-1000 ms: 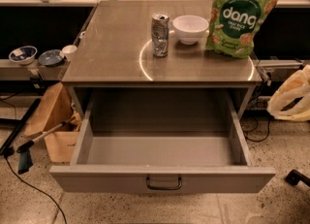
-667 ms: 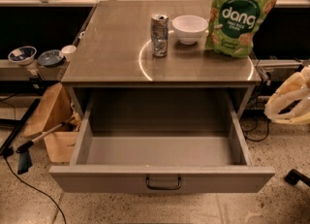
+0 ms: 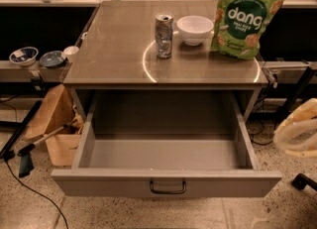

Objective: Close top drawer

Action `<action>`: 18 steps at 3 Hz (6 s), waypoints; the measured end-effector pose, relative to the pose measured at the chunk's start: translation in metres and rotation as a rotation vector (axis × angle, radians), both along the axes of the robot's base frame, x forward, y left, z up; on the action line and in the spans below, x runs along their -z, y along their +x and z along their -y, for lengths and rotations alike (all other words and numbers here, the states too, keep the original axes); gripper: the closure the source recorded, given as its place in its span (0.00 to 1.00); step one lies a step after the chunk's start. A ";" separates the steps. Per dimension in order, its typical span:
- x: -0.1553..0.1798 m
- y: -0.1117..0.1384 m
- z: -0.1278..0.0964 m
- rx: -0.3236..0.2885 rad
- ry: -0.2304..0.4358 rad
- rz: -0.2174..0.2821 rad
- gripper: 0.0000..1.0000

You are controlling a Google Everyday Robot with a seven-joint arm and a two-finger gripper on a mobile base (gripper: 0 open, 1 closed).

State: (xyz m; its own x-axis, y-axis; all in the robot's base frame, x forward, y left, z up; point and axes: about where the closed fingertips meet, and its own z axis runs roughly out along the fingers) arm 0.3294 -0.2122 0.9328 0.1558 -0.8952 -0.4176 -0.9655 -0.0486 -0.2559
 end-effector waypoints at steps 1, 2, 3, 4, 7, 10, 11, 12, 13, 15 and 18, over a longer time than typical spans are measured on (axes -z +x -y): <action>0.015 -0.017 -0.007 0.065 -0.023 0.000 1.00; 0.045 -0.014 -0.018 0.130 -0.043 -0.015 1.00; 0.075 -0.004 -0.025 0.172 -0.062 -0.038 1.00; 0.101 0.006 -0.029 0.190 -0.077 -0.063 1.00; 0.180 0.004 -0.036 0.212 -0.079 -0.171 1.00; 0.255 -0.047 -0.042 0.236 -0.118 -0.301 1.00; 0.255 -0.047 -0.042 0.219 -0.104 -0.301 1.00; 0.245 -0.035 -0.048 0.143 -0.048 -0.266 1.00; 0.232 -0.021 -0.060 0.018 -0.007 -0.192 1.00; 0.228 -0.013 -0.070 -0.056 0.013 -0.140 1.00; 0.265 0.032 -0.091 -0.036 0.023 -0.124 1.00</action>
Offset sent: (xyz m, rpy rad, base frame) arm -0.0086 0.0285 -0.0846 -0.0636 0.0424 -0.2133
